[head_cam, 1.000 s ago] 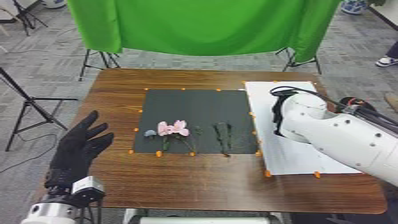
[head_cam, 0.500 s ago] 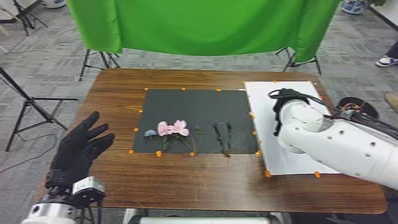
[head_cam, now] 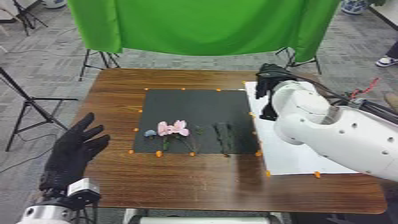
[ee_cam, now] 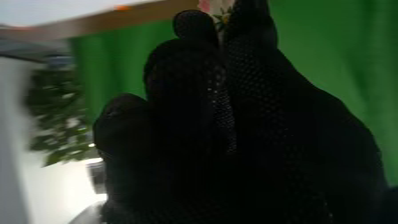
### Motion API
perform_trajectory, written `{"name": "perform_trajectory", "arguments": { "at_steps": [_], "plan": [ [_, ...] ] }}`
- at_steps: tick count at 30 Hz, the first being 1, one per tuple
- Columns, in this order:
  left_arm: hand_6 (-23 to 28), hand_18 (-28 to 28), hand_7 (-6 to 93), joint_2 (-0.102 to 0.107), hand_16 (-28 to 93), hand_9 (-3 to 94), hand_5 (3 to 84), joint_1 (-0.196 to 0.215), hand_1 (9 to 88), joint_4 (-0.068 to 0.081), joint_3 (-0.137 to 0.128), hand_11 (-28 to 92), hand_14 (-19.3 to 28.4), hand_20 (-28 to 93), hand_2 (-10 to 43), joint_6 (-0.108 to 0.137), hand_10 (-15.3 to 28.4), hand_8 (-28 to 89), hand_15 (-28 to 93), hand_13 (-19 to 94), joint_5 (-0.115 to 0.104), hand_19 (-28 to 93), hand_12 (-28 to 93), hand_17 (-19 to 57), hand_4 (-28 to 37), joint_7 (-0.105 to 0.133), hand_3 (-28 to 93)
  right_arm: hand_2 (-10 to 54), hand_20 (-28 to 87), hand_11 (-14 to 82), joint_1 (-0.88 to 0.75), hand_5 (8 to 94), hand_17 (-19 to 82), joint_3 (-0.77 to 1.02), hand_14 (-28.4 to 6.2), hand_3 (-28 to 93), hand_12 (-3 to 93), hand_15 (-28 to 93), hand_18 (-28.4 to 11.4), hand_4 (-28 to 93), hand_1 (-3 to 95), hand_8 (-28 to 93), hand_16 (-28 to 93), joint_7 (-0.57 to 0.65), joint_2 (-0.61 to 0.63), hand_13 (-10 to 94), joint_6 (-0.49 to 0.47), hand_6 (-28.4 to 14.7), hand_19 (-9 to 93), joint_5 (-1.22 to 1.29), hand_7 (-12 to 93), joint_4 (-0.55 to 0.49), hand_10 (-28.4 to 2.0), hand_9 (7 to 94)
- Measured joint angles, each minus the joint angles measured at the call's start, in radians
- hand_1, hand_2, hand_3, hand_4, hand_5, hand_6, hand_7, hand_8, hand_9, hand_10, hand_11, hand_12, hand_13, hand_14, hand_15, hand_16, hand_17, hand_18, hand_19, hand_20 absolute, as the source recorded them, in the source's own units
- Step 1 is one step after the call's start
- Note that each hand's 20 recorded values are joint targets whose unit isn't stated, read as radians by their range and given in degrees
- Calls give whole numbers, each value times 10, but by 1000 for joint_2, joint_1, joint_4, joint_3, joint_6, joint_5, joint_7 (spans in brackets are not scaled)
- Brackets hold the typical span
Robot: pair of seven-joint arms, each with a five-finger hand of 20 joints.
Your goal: Arrange flowers
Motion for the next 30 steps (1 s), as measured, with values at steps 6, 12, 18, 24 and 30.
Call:
{"name": "perform_trajectory", "arguments": {
  "at_steps": [6,12,18,24,30],
  "plan": [
    [83,284,87,-3,-131,283,337,9,284,-2,-8,267,280,-19,76,1,189,-77,595,206,-2,592,104,-64,-220,1,626,-95,281,67,-20,737,563,24,-23,747,307,613,-116,-283,612,40,166,-46,-110,849,-26,10,932,10,363,-11,-79,900],
    [83,284,89,-10,-134,283,337,6,284,-2,-8,272,280,-22,75,1,189,-79,598,207,0,594,99,-63,-221,-3,627,-95,289,67,-33,733,561,-2,-24,747,306,617,-116,-282,611,39,164,-51,-244,848,-42,13,932,29,368,18,-77,900],
    [82,284,91,-18,-136,283,337,-2,284,-1,-9,276,280,-25,75,-3,189,-80,599,207,4,596,97,-63,-222,-13,626,-95,296,69,-42,727,559,-47,-25,746,309,619,-120,-282,608,40,163,-50,-334,848,-43,18,932,48,373,61,-75,899],
    [83,284,89,-35,-136,281,337,-23,285,2,-10,270,279,-27,76,-15,188,-79,597,206,22,597,95,-63,-222,-40,626,-95,305,70,-65,725,557,-55,-25,747,311,621,-123,-282,605,35,161,-47,-375,848,-52,18,932,59,376,104,-75,898],
    [82,284,86,-63,-135,280,336,-50,285,7,-12,262,278,-29,76,-43,188,-77,588,205,51,596,96,-64,-221,-80,625,-93,314,68,-74,720,555,-66,-27,743,311,626,-126,-283,603,15,164,-33,-404,841,-54,19,932,67,361,158,-77,891]
  ]
}}
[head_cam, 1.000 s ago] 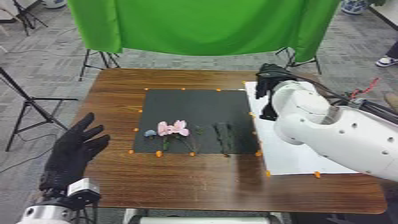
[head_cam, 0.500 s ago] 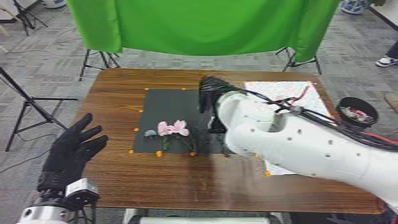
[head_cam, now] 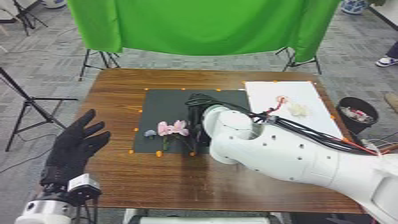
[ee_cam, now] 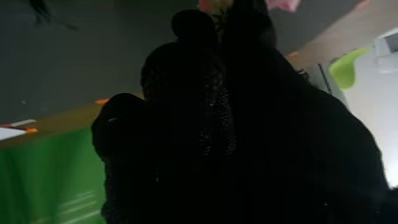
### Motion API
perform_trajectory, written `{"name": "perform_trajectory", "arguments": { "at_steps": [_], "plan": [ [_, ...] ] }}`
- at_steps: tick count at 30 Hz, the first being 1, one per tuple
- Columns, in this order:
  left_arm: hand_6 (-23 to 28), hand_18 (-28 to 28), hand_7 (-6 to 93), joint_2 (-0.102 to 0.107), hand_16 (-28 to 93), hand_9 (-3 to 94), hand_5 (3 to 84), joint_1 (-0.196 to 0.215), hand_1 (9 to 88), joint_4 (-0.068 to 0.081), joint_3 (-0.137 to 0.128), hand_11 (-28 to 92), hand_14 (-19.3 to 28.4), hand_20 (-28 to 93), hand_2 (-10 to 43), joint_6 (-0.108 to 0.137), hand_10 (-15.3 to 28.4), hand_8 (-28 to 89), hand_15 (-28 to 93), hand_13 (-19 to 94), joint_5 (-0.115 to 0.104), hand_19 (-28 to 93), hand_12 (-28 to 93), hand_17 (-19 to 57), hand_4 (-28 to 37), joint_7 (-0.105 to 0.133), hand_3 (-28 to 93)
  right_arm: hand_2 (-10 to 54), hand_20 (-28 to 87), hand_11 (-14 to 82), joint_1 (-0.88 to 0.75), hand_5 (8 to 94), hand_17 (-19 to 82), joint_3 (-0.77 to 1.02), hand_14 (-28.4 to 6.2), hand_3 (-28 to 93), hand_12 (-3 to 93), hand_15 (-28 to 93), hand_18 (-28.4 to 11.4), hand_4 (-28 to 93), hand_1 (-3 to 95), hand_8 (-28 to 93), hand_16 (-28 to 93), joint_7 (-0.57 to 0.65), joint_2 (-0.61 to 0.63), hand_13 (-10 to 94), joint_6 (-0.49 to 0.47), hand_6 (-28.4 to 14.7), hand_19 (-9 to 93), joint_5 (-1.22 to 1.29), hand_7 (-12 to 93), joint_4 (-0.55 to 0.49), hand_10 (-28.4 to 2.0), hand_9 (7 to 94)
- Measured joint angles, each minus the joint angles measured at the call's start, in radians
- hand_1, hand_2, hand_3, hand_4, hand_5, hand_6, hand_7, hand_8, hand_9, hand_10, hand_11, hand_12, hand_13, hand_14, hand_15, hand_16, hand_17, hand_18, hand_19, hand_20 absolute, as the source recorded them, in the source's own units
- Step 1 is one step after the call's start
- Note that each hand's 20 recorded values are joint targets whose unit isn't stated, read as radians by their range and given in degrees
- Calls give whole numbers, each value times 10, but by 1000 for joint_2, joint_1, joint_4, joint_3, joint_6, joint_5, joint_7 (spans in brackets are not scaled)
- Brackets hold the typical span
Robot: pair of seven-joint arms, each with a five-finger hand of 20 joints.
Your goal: Arrange flowers
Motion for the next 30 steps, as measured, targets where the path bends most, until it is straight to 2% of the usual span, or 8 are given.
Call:
{"name": "perform_trajectory", "arguments": {
  "at_steps": [8,15,18,24,30],
  "plan": [
    [82,284,77,-23,-131,279,335,-15,286,3,-6,246,277,-30,77,-24,187,-76,579,204,24,593,98,-64,-219,-29,625,-89,316,67,-6,684,548,-4,-35,749,311,631,-131,-277,582,-11,165,14,-7,829,0,9,932,9,264,15,-85,873],
    [82,284,67,-29,-126,280,334,-24,288,6,-7,226,277,-28,79,-32,187,-70,566,203,33,590,105,-65,-218,-48,621,-94,311,70,-17,628,544,18,-38,753,312,631,-136,-274,560,-47,163,18,-14,822,-11,7,932,19,197,14,-87,855],
    [82,284,63,-30,-126,279,333,-28,288,6,-7,218,277,-26,79,-34,185,-68,561,203,35,590,107,-64,-217,-54,622,-95,311,78,-19,609,545,26,-39,755,304,631,-138,-267,545,-116,163,24,-20,822,-22,6,932,19,187,13,-91,840],
    [82,284,56,-37,-120,280,333,-32,288,6,-8,208,277,-23,79,-41,186,-64,556,203,42,588,115,-64,-216,-66,622,-80,312,144,-22,562,546,41,-45,780,249,631,-143,-266,493,-118,163,45,-27,819,-49,-5,932,27,166,10,-115,805],
    [82,284,57,-46,-118,282,334,-35,290,7,-9,210,277,-21,81,-49,186,-64,555,204,50,587,118,-64,-217,-77,620,-66,309,164,-21,544,548,39,-51,786,229,632,-144,-264,476,-114,161,70,-26,815,-50,-14,932,28,157,5,-124,787]
  ]
}}
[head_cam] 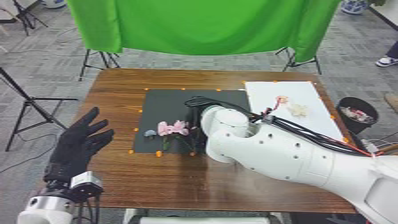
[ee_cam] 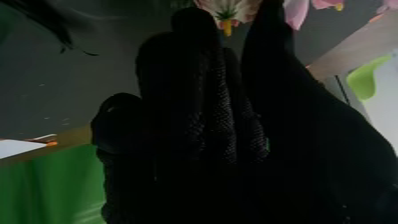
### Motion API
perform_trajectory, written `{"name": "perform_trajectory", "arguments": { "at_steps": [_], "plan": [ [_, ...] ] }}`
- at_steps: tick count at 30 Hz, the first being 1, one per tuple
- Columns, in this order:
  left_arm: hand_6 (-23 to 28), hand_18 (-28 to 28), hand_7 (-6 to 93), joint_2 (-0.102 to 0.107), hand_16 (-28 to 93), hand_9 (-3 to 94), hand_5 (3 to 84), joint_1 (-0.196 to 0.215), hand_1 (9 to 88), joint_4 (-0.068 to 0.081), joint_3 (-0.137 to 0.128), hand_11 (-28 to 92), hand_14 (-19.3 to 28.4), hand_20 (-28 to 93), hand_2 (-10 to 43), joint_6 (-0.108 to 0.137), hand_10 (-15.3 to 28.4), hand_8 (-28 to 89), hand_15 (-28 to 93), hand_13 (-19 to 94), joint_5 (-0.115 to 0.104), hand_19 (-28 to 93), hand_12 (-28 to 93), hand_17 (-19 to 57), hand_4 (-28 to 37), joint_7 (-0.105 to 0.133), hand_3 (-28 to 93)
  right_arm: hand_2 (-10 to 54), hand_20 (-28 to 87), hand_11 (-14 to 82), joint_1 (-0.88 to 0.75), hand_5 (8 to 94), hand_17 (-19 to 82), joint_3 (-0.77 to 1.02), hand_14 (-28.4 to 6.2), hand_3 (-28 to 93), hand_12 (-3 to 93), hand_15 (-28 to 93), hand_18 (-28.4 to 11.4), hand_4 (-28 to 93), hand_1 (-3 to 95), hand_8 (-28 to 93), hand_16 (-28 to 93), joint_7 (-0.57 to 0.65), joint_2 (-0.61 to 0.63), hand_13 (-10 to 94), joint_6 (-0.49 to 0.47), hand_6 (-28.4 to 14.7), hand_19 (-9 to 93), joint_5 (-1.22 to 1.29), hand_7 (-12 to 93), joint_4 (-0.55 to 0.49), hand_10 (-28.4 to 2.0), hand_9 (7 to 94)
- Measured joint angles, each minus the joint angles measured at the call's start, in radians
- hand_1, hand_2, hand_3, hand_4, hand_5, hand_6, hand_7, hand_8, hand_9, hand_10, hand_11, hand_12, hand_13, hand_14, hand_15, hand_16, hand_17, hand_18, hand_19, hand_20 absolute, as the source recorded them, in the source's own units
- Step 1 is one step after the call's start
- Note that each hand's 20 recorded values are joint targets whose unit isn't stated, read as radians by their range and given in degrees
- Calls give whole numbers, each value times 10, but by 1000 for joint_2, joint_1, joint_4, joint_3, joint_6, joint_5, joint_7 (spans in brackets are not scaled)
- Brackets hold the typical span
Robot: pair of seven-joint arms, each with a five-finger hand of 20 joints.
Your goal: Arrange flowers
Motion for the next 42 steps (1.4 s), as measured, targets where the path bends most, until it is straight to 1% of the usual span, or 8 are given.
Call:
{"name": "perform_trajectory", "arguments": {
  "at_steps": [4,9,15,20,23,28,34,42],
  "plan": [
    [82,284,57,0,-117,283,334,3,290,0,1,209,276,-20,80,2,186,-64,556,204,-2,586,118,-64,-215,4,620,-56,307,182,6,546,551,-7,-53,788,212,632,-146,-261,464,-112,159,13,4,816,-3,-16,932,-1,155,-5,-128,782],
    [83,284,56,4,-117,283,335,24,289,-3,1,210,276,-18,80,11,186,-64,555,203,-13,585,119,-65,-214,25,621,16,303,214,24,553,548,-23,-62,812,165,630,-149,-250,385,-112,158,16,23,810,-3,-14,932,-4,153,-36,-143,762],
    [82,284,56,17,-116,283,334,66,289,-13,0,212,276,-17,81,41,186,-63,557,203,-37,583,120,-65,-214,76,619,52,238,180,57,580,494,-16,-96,804,151,643,-166,-237,314,-105,149,-3,80,745,-10,-27,932,11,146,-117,-166,681],
    [81,284,61,45,-116,282,334,100,287,-21,1,217,275,-15,79,75,187,-64,561,204,-67,583,120,-65,-214,130,620,49,190,149,58,561,467,87,-108,802,145,653,-168,-232,306,-102,132,-54,175,709,-68,-33,932,38,141,-216,-176,616],
    [81,284,63,60,-117,281,333,107,285,-22,2,219,276,-15,78,82,185,-65,564,202,-77,582,119,-65,-213,141,621,48,174,141,77,540,457,115,-113,805,144,662,-165,-232,304,-101,125,-69,247,689,-76,-39,932,43,137,-242,-183,586],
    [78,284,65,65,-118,275,331,108,286,-22,7,223,275,-15,70,82,181,-66,563,198,-79,578,119,-67,-205,141,635,39,150,127,93,500,449,139,-117,807,141,674,-164,-232,308,-99,116,-47,378,669,-56,-51,932,64,132,-224,-194,540],
    [76,284,67,78,-117,272,330,108,290,-21,23,221,273,-13,67,82,179,-68,560,195,-89,572,117,-70,-204,155,639,30,135,115,87,461,444,143,-121,810,140,683,-164,-232,312,-94,106,41,514,653,-36,-61,932,120,118,-134,-199,504],
    [77,284,68,98,-116,272,331,105,290,-20,40,225,276,-6,68,87,179,-69,565,197,-104,575,116,-67,-207,173,637,25,132,107,77,431,444,150,-124,814,138,692,-165,-234,311,-89,95,114,610,649,-45,-60,932,160,112,-36,-208,489]
  ]
}}
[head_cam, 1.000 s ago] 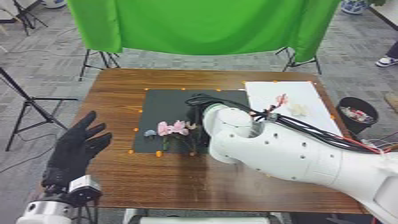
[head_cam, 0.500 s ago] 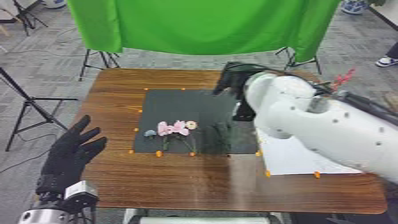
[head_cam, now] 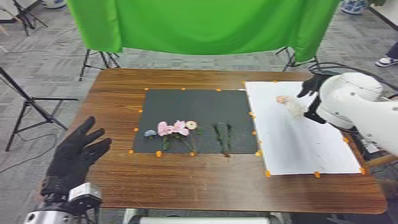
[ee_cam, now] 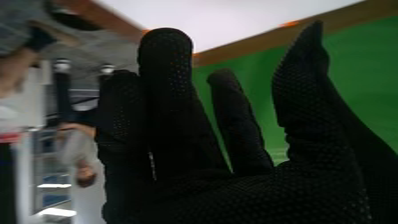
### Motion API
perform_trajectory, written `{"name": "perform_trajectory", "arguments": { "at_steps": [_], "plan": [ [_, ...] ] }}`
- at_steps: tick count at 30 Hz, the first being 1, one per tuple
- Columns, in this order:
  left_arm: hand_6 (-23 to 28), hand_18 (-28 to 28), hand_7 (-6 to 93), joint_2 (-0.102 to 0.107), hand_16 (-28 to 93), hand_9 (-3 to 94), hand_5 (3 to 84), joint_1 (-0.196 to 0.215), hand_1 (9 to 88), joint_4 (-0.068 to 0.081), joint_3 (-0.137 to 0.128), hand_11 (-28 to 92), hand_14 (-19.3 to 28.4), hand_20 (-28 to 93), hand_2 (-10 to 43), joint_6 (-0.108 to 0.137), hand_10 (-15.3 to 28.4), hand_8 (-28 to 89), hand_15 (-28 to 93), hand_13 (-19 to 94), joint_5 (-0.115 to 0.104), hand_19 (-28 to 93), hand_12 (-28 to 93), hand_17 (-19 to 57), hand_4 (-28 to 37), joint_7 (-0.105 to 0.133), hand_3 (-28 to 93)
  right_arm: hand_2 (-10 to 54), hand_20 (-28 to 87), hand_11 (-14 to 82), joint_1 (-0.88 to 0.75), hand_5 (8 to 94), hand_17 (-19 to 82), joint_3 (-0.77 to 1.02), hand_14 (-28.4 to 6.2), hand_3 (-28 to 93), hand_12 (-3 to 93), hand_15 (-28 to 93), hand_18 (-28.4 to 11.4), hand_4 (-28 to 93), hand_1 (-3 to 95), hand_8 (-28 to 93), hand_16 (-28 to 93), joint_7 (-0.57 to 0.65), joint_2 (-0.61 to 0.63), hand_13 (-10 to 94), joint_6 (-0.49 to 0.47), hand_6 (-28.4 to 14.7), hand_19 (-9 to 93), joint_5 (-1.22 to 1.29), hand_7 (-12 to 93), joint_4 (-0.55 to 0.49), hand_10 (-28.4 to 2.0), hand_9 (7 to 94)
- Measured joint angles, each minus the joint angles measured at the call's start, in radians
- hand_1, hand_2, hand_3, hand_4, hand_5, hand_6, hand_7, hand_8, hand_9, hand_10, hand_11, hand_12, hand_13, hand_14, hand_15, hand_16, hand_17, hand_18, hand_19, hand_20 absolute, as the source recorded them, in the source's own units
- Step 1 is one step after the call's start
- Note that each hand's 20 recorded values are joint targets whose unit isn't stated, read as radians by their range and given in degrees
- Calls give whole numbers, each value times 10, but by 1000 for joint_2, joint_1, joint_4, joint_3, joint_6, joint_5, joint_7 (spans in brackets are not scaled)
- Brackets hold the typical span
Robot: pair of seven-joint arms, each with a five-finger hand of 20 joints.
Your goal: Arrange flowers
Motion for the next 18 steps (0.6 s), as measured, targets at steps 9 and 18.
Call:
{"name": "perform_trajectory", "arguments": {
  "at_steps": [9,18],
  "plan": [
    [78,284,69,5,-119,270,331,-4,290,1,4,227,275,-5,69,6,180,-69,569,199,-8,576,114,-66,-208,11,635,22,149,103,-23,416,447,33,-127,813,139,707,-169,-237,313,-90,89,28,-4,651,-68,-49,932,16,109,55,-208,487],
    [78,284,71,6,-120,268,330,-15,290,4,6,228,275,-6,69,7,180,-70,570,199,-8,575,114,-66,-209,11,633,17,156,105,-64,404,447,32,-125,815,139,711,-172,-240,321,-92,87,27,-61,652,-76,-33,932,29,113,86,-204,490]
  ]
}}
